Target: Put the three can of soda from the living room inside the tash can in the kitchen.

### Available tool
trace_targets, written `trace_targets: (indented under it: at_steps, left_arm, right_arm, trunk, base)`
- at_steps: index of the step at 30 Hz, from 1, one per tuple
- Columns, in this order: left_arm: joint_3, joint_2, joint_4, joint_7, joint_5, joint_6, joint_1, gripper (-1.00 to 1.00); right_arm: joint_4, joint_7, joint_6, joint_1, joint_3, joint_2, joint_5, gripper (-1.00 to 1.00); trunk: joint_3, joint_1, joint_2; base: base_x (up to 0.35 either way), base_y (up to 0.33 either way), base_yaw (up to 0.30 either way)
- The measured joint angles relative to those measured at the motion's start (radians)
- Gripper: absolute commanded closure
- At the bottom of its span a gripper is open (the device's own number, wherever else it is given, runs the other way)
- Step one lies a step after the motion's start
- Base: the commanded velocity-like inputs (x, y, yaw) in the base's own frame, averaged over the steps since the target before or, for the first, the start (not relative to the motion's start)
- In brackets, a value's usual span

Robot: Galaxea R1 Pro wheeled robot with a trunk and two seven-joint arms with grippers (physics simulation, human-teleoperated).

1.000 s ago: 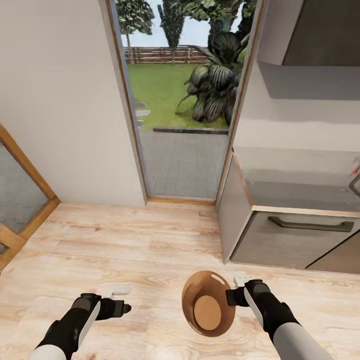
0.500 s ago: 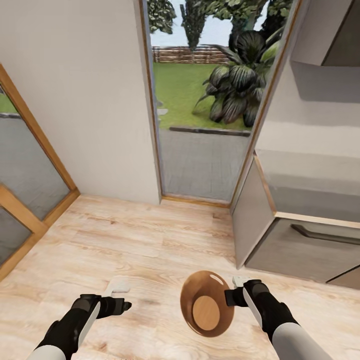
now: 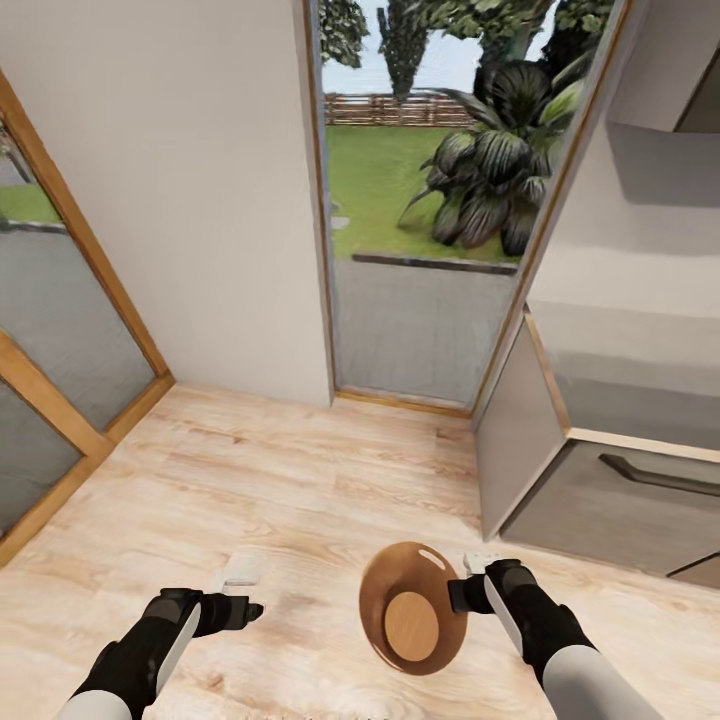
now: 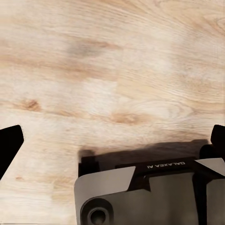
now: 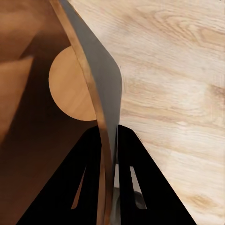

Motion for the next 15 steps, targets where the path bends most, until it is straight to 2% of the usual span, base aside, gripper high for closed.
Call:
trace_targets:
  at_steps: [6,15]
  left_arm:
    - [-0.001,0.0,0.0,0.001,-0.002,0.001,0.0,-1.0]
    - [-0.001,-0.001,0.0,0.001,-0.003,0.001,-0.001,-1.0]
  right_arm:
    - [0.0,-0.001,0.0,0.0,0.001,0.001,-0.001,1.0]
    - [0.0,-0.001,0.001,0.0,0.002,0.001,-0.003,1.0]
  trunk:
    - [0.0,0.0,0.0]
    - [0.0,0.0,0.0]
  base:
    - [-0.185,0.151,0.27]
    - [-0.264,0.186,0.28]
